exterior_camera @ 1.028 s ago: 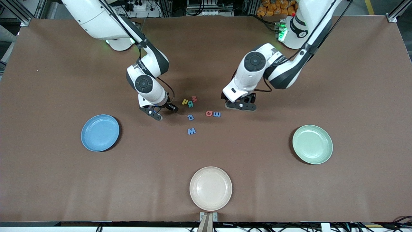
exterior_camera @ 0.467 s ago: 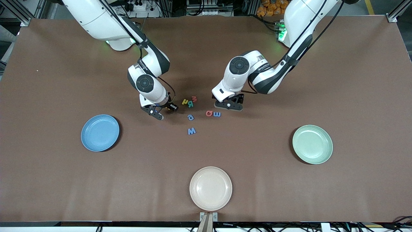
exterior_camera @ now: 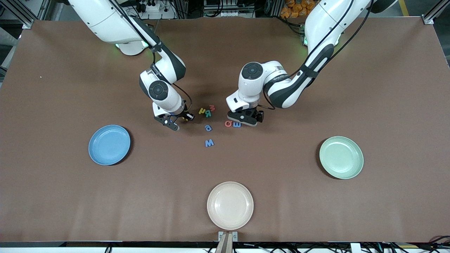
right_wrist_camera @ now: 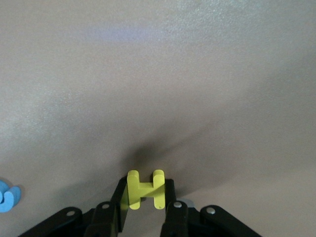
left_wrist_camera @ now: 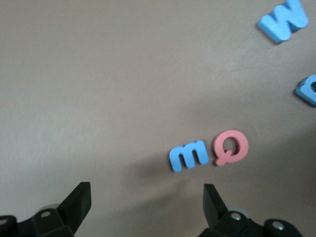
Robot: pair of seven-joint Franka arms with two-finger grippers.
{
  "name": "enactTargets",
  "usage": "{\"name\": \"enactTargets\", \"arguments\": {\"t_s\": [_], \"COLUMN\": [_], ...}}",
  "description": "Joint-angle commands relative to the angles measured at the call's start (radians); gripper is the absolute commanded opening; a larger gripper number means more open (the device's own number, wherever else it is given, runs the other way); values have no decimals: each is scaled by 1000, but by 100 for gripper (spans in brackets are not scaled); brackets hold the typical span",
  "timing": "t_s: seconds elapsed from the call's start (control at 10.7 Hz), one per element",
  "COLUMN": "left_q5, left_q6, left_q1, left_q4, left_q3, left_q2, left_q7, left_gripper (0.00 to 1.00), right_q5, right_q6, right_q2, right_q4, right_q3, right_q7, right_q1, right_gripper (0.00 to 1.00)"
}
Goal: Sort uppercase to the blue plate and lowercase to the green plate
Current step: 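Carry the H to the blue plate while the left gripper grasps blue m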
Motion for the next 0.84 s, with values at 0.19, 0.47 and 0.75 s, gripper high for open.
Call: {"name": "enactTargets", "arguments": {"t_s": [0.19, 0.47, 0.75], "left_q5": [27, 20, 19], "left_q6": [-1, -5, -8], "left_q1": [-57, -56, -54], "left_q4": [94, 82, 85], "left_q3": [12, 15, 24], "left_q2": [92, 91, 91], "left_q7": [286, 512, 771], "left_gripper": [100, 100, 100], "right_q5": [3, 1, -2], "right_q6": [-2, -51, -286], "right_q2": [-7, -21, -35], "right_q4": [-19, 25, 169], "right_q3": [3, -10, -52], "right_q7": [-100, -206, -346], "right_q1": [-13, -34, -59], "right_gripper": [14, 13, 13]}}
